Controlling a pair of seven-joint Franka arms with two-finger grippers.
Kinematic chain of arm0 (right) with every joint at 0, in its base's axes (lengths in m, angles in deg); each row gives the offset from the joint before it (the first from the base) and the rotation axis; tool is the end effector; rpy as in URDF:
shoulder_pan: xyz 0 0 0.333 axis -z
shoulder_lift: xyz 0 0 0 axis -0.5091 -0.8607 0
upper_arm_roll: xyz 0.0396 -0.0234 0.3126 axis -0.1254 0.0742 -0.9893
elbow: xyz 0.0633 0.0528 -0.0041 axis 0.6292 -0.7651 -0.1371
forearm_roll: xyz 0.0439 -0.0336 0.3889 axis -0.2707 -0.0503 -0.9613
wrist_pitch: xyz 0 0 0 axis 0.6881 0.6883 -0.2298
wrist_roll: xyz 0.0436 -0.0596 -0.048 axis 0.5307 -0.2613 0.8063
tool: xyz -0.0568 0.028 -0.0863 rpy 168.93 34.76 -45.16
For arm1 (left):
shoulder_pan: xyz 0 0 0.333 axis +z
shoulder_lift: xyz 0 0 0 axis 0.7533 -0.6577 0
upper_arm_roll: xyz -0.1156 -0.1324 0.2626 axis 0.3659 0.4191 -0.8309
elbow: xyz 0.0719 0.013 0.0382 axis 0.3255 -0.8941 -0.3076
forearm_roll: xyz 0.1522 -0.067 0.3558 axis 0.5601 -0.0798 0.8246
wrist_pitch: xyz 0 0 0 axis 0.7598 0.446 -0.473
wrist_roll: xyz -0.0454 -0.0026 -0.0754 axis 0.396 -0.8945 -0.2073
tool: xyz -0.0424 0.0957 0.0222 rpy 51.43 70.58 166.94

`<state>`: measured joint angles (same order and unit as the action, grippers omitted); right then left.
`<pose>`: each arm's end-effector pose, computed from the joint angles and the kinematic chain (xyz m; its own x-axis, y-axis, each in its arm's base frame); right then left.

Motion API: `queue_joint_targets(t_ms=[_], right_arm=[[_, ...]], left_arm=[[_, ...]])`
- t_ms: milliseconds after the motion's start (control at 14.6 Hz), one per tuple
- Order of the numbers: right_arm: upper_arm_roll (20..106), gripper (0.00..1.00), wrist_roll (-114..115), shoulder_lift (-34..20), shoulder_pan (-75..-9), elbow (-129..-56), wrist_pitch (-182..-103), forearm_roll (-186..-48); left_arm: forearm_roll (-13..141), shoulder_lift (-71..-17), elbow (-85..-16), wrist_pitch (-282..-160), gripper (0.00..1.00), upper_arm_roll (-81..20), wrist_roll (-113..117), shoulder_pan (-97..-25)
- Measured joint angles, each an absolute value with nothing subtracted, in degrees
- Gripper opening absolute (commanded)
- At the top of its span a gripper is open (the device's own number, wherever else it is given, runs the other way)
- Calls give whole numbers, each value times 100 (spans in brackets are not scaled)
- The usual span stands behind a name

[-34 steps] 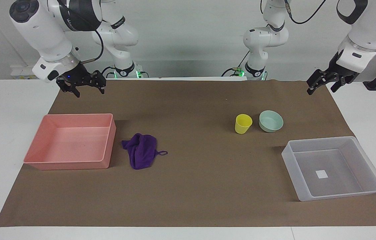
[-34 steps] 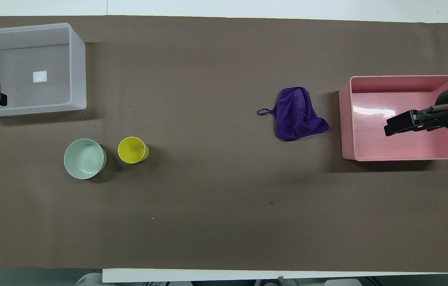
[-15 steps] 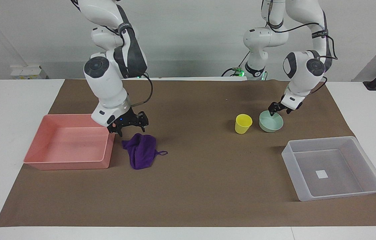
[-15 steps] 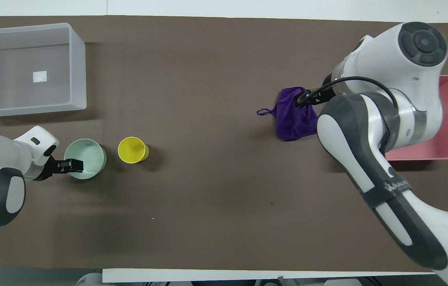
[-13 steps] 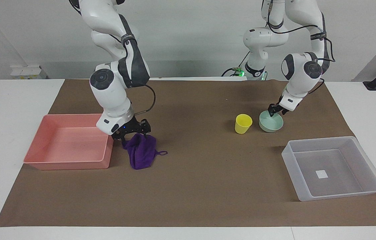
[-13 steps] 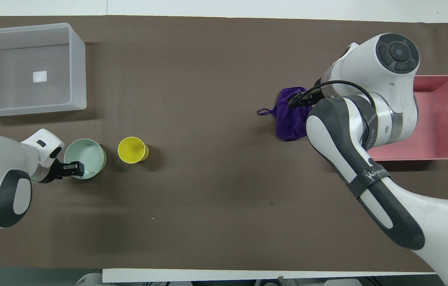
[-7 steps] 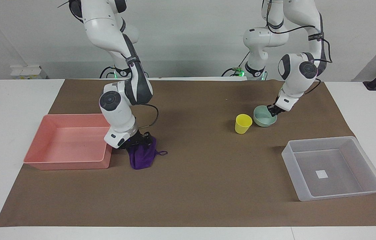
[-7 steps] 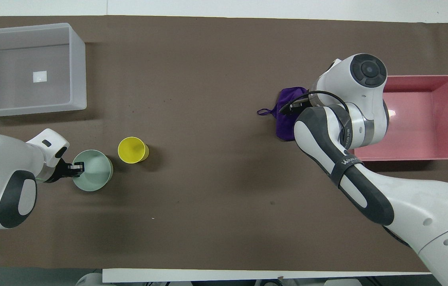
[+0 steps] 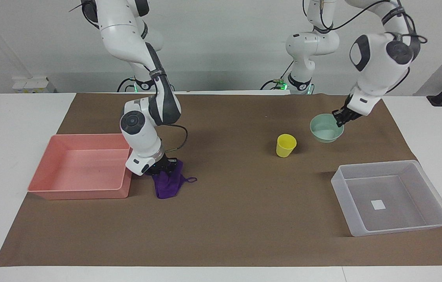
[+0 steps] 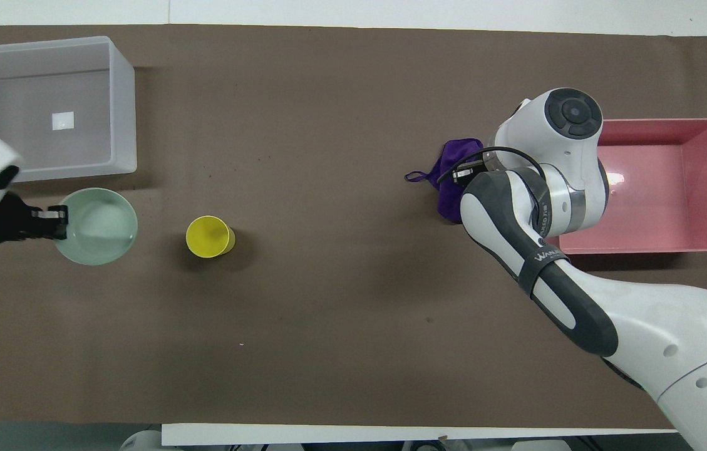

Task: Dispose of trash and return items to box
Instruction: 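Place the bowl in the clear bin while the right gripper drops the cloth, then release the bowl and reach the left gripper to the yellow cup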

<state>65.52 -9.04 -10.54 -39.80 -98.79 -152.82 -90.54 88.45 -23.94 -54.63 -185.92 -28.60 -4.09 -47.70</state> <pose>0.5994 0.1483 0.3208 0.9859 0.1656 -0.0225 0.1632 -0.9832 -0.0817 0.5048 -0.0377 0.5378 0.9944 0.1043 -0.0172 0.1043 -0.9945 0.0030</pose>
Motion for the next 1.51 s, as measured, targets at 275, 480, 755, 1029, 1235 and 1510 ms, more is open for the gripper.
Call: queue_joint_targets(t_ms=[275, 480, 755, 1029, 1235, 1510], right_arm=[[6567, 0, -1026, -503, -3995, -9659, -14488, -9053], [6617, 0, -1041, -60, -3941, -9520, -13860, -9051], [6649, 0, -1040, 334, -3567, -9205, -13103, -9024], [6666, 0, -272, 684, -2659, -9189, -12706, -8930], [6683, 0, 377, 717, -1865, -9311, -12699, -8928], [6683, 0, 586, 522, -1529, -9952, -13533, -8928]], left_arm=[[8626, -3725, -4087, -19064, 0, -2968, -420, -4366], [8605, -5157, -2942, -19589, 0, -3126, -412, -4312], [8594, -6056, -2587, -20025, 0, -3294, -363, -4307], [8588, -6388, -2920, -20189, 50, -3328, -270, -4238], [8587, -6398, -3138, -20505, 85, -3330, -269, -4232], [8587, -6068, -2752, -20226, 100, -3313, -264, -4256]])
